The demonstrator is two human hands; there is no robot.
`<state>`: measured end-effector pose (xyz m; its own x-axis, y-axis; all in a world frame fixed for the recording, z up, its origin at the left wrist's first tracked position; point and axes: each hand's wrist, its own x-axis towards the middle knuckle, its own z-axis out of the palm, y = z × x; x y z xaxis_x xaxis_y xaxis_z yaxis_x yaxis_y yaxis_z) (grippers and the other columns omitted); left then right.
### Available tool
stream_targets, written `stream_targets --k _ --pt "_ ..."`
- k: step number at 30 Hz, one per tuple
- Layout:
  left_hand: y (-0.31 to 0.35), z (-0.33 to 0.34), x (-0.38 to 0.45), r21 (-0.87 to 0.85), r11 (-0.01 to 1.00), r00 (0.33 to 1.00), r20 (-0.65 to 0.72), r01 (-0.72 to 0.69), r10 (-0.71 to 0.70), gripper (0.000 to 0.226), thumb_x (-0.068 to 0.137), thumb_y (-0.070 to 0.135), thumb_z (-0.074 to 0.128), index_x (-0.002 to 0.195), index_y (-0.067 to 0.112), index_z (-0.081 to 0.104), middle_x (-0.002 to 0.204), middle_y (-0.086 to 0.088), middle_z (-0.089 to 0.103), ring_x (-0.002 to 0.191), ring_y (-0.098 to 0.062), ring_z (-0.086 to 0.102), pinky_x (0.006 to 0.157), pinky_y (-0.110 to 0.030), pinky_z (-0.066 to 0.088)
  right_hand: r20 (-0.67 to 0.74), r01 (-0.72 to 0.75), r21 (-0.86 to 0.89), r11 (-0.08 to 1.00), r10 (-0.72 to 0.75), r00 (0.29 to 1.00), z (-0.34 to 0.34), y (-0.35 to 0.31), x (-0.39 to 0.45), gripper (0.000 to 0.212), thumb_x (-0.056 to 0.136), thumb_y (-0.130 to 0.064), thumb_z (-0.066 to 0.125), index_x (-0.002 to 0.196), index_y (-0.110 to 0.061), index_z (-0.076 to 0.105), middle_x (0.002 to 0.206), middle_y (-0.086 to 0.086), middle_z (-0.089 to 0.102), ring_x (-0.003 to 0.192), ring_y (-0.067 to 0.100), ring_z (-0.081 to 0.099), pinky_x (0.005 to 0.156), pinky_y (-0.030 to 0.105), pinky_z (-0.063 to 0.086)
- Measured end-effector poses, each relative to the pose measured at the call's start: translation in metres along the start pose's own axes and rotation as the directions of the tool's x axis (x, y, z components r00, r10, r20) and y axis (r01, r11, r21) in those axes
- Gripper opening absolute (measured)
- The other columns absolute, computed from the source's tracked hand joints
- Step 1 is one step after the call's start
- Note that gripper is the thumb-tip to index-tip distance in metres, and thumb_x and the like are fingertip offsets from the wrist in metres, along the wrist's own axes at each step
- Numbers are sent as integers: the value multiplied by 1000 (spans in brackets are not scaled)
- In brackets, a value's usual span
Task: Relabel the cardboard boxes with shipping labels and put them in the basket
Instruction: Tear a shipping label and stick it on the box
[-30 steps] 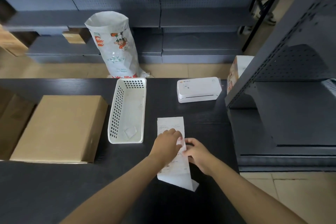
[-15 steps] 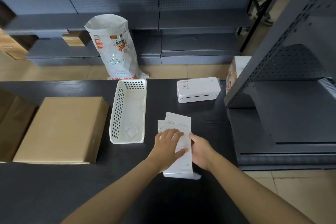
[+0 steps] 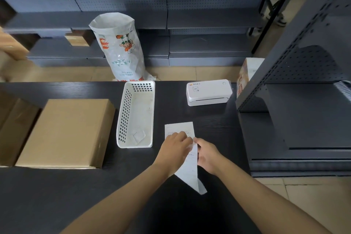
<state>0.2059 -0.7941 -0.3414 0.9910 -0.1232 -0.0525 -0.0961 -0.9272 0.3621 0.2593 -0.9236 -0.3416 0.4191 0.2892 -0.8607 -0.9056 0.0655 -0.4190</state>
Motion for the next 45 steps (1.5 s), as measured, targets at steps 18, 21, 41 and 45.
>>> stream_targets --k 18,21,41,45 --pt "1 -7 7 -113 967 971 93 229 -220 15 88 36 65 93 23 71 98 5 70 88 -11 62 82 -21 44 -172 9 -448 894 -97 980 0 11 8 17 96 -27 50 94 -20 65 89 2 69 87 17 64 69 26 48" --pt "3 -6 10 -65 981 981 87 182 -176 18 91 34 61 98 22 73 100 4 70 87 -13 62 85 -22 42 -199 11 -483 875 -122 972 -1 10 10 20 96 -30 48 87 -23 64 83 -1 68 81 14 62 62 24 46" --pt "7 -36 -4 -34 978 977 38 -207 208 12 96 25 53 99 15 58 108 -1 64 103 -21 56 103 -29 31 -277 -36 -429 902 -94 956 -35 -15 33 28 98 -23 50 117 -5 62 107 11 68 97 27 64 93 40 51" --pt "3 -54 -10 -77 973 975 27 -219 222 13 94 29 52 96 17 58 90 3 64 86 -15 53 107 -28 25 -318 -88 -539 838 -106 942 -32 -18 33 31 97 -28 52 114 -4 63 101 10 66 92 27 62 83 36 49"
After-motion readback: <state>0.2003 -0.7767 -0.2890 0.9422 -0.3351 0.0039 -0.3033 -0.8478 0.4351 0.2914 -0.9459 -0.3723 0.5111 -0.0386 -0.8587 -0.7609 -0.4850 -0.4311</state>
